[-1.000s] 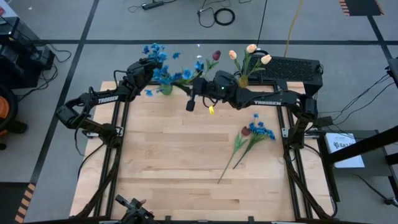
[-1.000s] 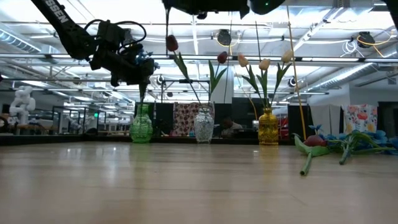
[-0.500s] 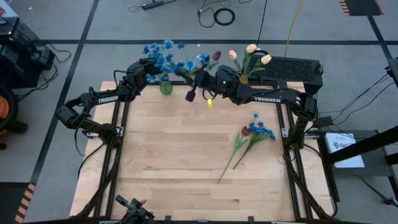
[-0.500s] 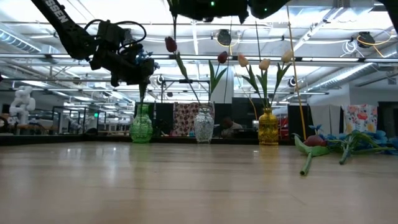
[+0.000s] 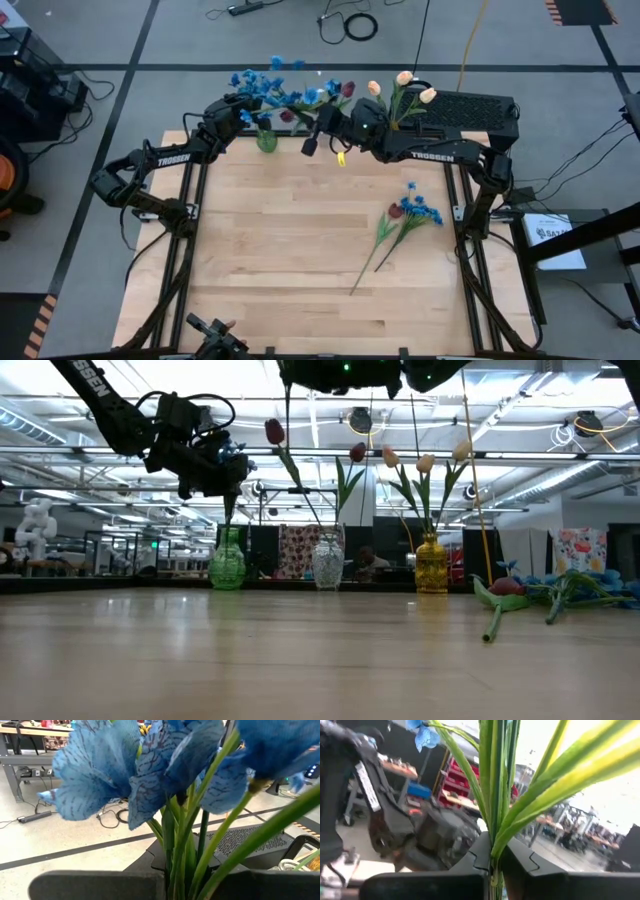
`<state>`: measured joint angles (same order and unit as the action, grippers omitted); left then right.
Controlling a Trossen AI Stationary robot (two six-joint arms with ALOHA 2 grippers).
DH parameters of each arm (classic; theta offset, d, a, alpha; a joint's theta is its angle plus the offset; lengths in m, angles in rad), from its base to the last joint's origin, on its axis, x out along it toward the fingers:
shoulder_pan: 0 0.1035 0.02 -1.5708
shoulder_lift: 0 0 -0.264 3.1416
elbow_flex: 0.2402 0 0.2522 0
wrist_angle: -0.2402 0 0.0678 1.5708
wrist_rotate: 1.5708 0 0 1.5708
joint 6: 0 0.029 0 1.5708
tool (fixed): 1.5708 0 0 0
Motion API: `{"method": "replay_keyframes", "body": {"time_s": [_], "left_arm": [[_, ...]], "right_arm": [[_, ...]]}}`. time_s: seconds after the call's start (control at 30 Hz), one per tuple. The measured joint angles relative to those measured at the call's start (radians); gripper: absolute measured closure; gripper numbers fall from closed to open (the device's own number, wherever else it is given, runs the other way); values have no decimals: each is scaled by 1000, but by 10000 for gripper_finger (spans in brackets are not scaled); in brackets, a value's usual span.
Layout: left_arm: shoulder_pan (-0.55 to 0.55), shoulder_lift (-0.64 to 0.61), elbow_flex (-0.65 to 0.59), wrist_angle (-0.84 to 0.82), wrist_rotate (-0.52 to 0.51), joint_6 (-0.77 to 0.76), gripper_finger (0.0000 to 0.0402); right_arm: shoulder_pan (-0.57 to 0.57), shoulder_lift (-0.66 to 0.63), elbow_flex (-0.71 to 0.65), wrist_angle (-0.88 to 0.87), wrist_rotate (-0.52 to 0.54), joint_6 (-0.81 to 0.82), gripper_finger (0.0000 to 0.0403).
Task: Sort flowers into vase by color
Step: Put the left blue flowers into the green vase
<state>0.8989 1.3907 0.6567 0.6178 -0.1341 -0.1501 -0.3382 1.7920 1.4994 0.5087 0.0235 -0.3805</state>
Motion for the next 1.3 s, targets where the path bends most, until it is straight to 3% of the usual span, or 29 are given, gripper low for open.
{"method": "replay_keyframes", "body": {"time_s": [0.67,1.3], "left_arm": [[-1,0,0,0,0,0,359],[-1,0,1,-3,7,0,359]], "right_arm": [[-37,27,0,-77,10,22,385],[-55,27,-1,-166,139,-17,385]]}}
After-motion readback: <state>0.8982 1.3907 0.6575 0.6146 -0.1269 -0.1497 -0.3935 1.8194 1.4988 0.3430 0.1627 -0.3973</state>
